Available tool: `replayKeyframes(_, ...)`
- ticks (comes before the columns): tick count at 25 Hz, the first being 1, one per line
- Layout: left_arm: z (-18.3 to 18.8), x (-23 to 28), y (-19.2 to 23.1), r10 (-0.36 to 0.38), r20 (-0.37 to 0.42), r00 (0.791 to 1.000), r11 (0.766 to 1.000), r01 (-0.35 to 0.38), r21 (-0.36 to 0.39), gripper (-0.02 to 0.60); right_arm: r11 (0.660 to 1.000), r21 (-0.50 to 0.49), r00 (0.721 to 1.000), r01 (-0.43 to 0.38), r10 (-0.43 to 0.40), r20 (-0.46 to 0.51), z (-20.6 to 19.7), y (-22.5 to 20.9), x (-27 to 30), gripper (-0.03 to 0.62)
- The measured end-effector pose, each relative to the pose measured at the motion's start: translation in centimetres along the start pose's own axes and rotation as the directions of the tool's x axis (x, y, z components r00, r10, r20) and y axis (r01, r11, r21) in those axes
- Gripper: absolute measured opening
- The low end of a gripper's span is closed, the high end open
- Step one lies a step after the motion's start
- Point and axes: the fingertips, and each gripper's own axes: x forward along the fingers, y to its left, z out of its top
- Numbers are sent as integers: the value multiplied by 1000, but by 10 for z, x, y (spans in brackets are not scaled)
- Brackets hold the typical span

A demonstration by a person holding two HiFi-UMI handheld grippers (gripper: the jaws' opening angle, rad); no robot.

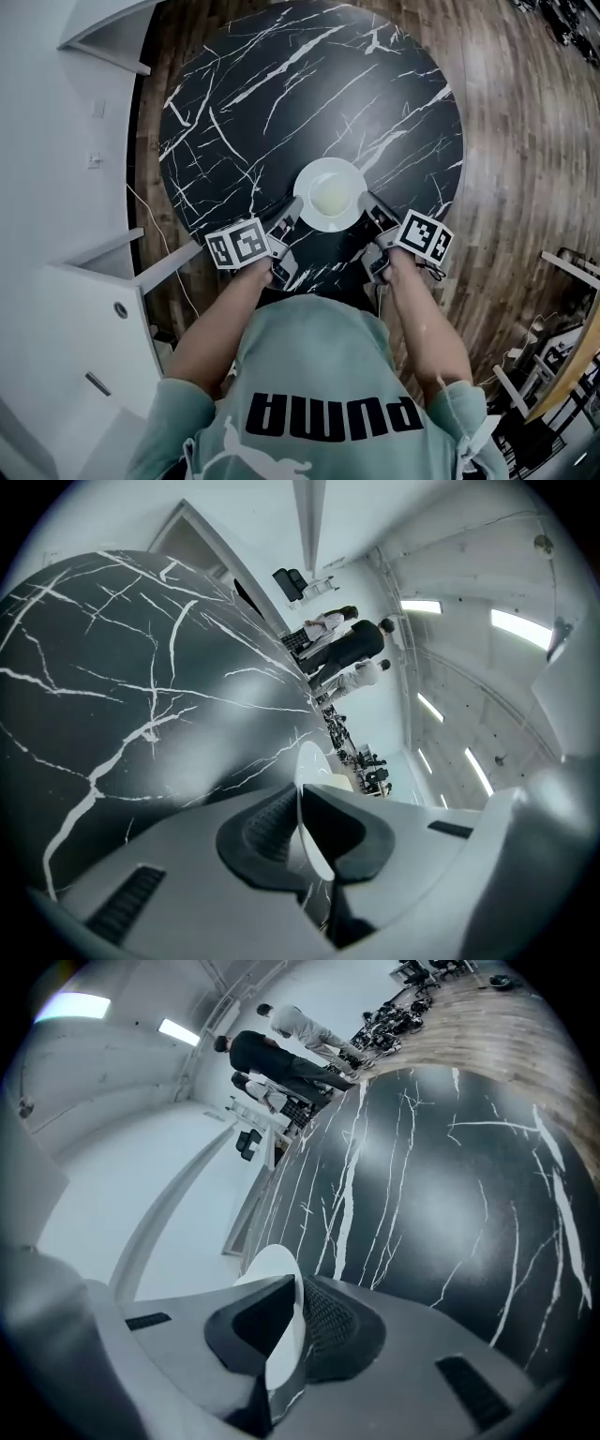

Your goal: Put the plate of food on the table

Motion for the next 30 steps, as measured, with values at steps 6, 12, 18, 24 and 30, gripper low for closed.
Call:
replayKeyframes(6,-1,22,24,58,-11,998,998,-58,8,31,1000,-15,999,24,-24,-23,6,-20,19,34)
replayKeyframes(12,-5,36,43,126,-38,991,992,-125,37,37,997,-43,997,63,-65,-32,7,-34,30,32)
replayKeyframes(18,-10,43,53,171,-55,984,983,-167,73,41,991,-90,994,100,-103,-32,5,-42,35,34)
replayKeyframes(24,-17,47,62,205,-82,975,975,-196,102,43,981,-135,989,142,-147,-24,3,-48,38,34)
replayKeyframes(30,-18,47,60,193,-104,976,975,-180,128,49,973,-160,985,169,-171,4,8,-50,34,34)
